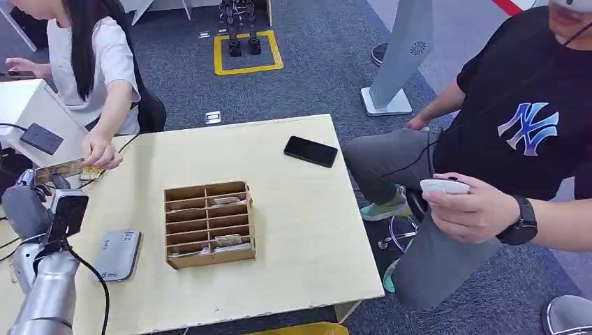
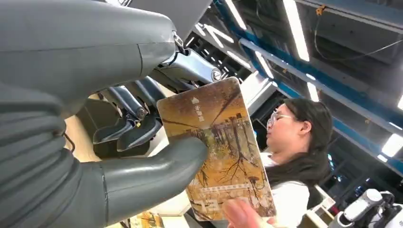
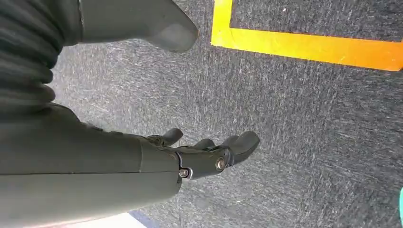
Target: Pass the card to the sensor for recognition and then transmit it.
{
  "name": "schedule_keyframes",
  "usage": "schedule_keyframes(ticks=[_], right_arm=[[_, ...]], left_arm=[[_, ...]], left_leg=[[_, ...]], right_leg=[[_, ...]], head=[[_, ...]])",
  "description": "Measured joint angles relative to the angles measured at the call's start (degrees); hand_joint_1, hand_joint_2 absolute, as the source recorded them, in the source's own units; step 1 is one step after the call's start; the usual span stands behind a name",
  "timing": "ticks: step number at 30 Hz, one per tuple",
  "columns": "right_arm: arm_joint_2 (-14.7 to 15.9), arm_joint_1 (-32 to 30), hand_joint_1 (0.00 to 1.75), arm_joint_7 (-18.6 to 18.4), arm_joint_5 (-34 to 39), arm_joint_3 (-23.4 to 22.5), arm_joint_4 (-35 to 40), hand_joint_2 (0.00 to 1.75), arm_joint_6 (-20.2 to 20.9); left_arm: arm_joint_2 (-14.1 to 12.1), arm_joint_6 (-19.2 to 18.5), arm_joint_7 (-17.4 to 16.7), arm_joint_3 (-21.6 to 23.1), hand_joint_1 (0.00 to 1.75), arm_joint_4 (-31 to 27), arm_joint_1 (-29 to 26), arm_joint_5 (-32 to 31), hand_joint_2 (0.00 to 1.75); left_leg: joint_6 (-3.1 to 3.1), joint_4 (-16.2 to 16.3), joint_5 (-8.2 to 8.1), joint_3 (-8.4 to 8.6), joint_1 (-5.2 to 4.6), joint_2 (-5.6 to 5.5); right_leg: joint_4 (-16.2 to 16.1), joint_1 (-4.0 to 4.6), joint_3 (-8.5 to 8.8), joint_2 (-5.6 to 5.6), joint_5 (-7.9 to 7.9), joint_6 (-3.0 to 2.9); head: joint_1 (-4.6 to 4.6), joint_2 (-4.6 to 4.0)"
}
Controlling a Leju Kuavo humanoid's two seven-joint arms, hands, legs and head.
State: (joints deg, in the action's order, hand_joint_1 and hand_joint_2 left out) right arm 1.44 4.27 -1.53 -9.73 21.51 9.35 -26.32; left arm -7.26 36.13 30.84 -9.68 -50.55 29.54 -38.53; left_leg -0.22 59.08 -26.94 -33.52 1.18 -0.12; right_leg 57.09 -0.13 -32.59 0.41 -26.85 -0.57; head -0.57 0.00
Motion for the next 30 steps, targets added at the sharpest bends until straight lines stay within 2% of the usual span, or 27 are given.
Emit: schedule_keyframes(ticks=[24,25,30], right_arm=[[-0.30,-0.03,0.00,-0.35,0.00,0.00,0.00,1.75,-0.02],[-0.33,-0.03,0.00,-0.35,0.00,0.00,0.00,1.75,-0.02],[-0.37,-0.02,0.00,-0.33,-0.09,0.00,0.00,1.75,0.11]], left_arm=[[-0.74,0.59,0.09,0.00,1.75,1.53,0.00,0.19,1.75],[-0.74,0.59,0.26,0.00,0.00,1.53,-0.01,0.35,1.75],[-0.74,-0.57,2.01,0.00,0.00,1.53,-0.14,2.38,1.75]], left_leg=[[0.01,0.00,-0.01,-0.02,0.00,0.00],[0.01,0.00,-0.01,-0.03,0.00,0.00],[0.01,0.00,-0.01,-0.03,0.00,-0.02]], right_leg=[[0.00,0.00,-0.01,0.00,-0.01,0.00],[0.00,0.00,-0.01,0.00,-0.01,0.00],[-0.01,0.00,-0.01,-0.03,-0.01,0.00]], head=[[-0.02,0.00],[-0.04,0.00],[-0.04,0.00]])
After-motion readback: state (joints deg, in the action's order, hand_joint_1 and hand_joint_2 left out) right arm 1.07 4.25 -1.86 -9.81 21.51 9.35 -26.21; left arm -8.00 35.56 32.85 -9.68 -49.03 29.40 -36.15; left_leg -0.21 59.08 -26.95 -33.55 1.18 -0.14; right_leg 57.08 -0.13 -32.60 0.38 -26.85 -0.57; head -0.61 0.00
